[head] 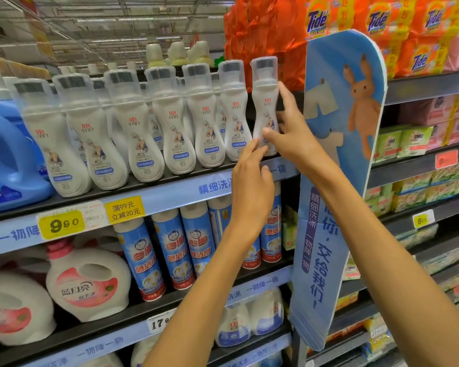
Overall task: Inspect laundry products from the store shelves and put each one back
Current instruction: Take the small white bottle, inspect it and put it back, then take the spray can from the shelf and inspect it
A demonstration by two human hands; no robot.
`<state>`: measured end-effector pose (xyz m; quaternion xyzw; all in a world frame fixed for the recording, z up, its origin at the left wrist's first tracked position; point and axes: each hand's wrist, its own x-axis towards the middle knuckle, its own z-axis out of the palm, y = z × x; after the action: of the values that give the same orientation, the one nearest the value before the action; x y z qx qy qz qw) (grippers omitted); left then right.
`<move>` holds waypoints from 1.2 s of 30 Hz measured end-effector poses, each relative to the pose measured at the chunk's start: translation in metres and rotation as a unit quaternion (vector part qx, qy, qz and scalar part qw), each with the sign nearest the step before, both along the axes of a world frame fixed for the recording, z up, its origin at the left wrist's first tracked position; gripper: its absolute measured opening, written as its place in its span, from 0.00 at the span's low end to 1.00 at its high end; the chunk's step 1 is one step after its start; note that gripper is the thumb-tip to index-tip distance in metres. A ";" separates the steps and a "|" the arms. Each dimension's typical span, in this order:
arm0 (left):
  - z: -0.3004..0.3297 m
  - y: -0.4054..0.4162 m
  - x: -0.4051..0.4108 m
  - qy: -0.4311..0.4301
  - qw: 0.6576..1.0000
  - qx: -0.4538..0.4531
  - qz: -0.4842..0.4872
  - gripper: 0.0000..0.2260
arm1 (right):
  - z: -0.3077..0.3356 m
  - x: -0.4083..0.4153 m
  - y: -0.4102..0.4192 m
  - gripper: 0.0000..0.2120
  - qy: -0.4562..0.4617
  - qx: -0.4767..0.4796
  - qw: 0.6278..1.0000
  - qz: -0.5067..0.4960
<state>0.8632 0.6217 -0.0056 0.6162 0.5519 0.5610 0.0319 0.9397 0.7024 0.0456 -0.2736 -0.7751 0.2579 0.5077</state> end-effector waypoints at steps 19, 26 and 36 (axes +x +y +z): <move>-0.109 -0.047 -0.032 -0.170 0.985 -0.019 0.014 0.13 | -0.148 0.004 -0.087 0.21 0.106 -0.087 0.986 -0.096; -0.159 -0.030 -0.037 -0.146 0.975 -0.164 0.015 0.14 | -0.161 -0.021 -0.035 0.26 0.056 -0.186 0.969 -0.150; -0.167 -0.016 -0.036 -0.158 0.970 -0.186 -0.014 0.16 | -0.165 -0.024 -0.018 0.18 0.076 -0.165 0.967 -0.181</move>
<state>0.8274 0.6058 -0.1726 0.5105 0.6260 0.5383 0.2403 0.9152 0.6839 -0.1199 -0.4688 -0.6190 0.3063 0.5507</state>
